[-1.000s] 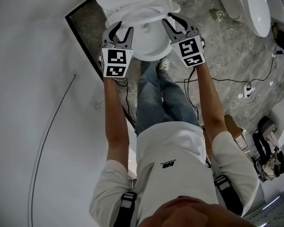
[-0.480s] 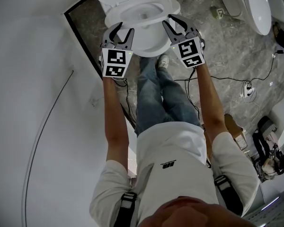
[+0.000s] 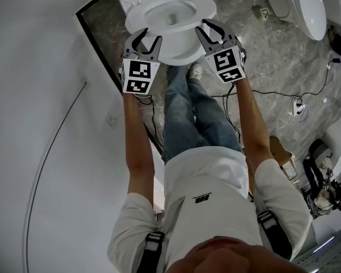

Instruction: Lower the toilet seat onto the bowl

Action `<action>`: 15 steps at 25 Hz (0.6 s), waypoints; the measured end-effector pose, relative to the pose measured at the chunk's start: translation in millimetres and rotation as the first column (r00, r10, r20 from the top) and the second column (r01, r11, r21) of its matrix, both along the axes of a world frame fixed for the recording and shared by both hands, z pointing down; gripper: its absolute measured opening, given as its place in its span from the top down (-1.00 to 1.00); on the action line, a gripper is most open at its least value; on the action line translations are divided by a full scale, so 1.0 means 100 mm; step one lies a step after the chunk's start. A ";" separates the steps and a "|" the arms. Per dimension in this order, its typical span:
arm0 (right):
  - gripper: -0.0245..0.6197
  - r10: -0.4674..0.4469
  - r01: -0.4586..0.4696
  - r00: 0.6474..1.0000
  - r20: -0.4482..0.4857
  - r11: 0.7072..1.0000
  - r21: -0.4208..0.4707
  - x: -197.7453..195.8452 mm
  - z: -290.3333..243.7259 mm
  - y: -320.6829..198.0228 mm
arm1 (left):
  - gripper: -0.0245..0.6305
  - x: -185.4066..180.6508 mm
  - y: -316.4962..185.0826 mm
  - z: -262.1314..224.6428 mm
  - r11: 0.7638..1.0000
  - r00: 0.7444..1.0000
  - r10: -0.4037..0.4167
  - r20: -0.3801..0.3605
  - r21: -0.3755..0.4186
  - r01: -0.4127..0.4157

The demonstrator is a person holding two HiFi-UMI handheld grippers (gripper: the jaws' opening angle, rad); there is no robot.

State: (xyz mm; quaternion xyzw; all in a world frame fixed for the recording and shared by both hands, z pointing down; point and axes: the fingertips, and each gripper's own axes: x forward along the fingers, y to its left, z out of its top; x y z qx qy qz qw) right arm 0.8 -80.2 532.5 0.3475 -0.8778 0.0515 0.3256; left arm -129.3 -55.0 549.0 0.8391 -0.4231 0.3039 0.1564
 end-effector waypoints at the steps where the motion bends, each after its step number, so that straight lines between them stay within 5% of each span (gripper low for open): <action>1: 0.58 -0.001 0.001 1.000 -0.002 1.000 -0.001 0.00 0.01 0.02 | 0.42 0.00 0.02 0.02 1.000 1.000 -0.001 -0.002 -0.004 0.001; 15: 0.58 -0.025 0.025 0.999 -0.028 0.999 -0.027 0.07 0.17 0.28 | 0.40 0.08 0.29 0.18 0.999 1.000 0.023 0.010 -0.036 -0.023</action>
